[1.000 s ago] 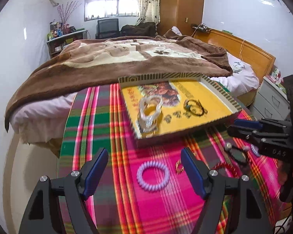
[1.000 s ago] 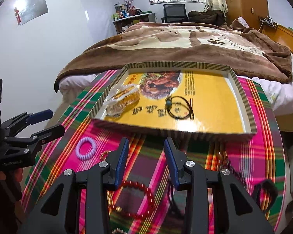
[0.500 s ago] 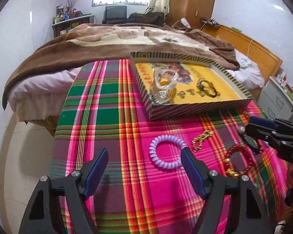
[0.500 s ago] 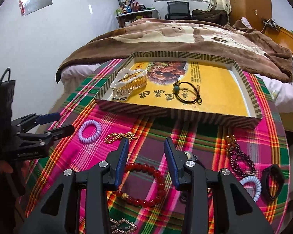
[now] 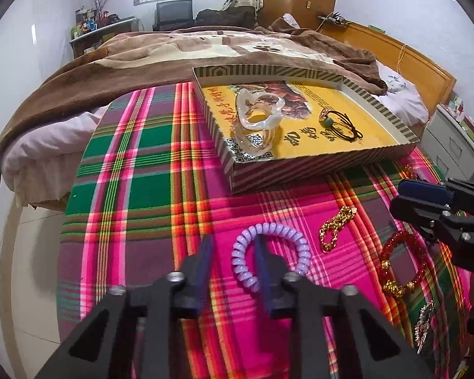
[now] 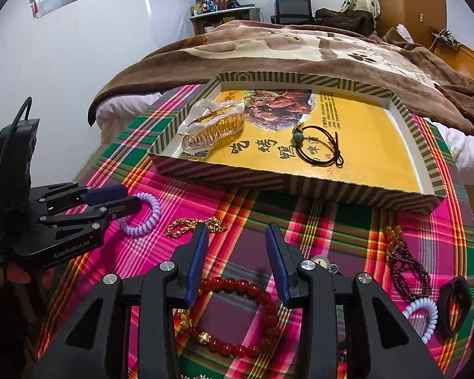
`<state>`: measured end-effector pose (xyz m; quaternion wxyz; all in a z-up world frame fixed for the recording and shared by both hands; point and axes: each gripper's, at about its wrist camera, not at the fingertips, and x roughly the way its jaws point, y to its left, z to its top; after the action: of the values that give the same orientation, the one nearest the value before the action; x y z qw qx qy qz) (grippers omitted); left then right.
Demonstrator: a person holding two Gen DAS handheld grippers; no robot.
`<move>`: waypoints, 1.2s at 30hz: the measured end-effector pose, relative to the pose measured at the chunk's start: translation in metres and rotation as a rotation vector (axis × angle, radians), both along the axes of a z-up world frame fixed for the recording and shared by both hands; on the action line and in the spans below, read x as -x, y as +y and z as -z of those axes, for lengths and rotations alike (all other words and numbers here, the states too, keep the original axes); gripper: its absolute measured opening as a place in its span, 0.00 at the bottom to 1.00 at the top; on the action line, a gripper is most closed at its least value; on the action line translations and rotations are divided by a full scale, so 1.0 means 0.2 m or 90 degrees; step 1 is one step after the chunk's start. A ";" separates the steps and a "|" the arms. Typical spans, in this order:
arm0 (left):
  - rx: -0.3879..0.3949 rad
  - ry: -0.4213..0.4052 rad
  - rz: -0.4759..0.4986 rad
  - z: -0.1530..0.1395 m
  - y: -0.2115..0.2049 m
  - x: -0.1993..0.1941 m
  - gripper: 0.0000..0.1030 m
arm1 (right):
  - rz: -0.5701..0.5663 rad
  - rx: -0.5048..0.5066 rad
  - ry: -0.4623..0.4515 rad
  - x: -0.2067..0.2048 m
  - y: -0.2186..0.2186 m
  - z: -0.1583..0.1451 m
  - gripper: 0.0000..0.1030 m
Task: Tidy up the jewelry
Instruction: 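Grasp the lavender coil hair tie with the left gripper while the right gripper moves toward the gold chain, then close the right gripper on the gold chain bracelet while the left gripper holds the coil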
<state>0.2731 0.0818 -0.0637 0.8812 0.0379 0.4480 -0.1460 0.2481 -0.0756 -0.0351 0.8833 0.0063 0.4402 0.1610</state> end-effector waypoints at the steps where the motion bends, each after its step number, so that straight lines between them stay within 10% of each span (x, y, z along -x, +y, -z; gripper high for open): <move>1: -0.002 -0.002 0.003 0.00 -0.01 0.00 0.16 | -0.001 0.001 0.001 -0.01 0.00 0.00 0.37; 27: 0.007 -0.042 -0.036 -0.06 0.15 0.04 0.09 | -0.055 0.028 0.052 -0.13 0.18 0.10 0.37; 36: 0.016 -0.041 -0.042 -0.05 0.19 0.05 0.09 | -0.057 0.039 0.064 -0.17 0.25 0.12 0.53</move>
<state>0.2631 0.1207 -0.0534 0.8999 0.0162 0.4185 -0.1211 0.2816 -0.0258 -0.0594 0.8517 -0.0326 0.4886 0.1865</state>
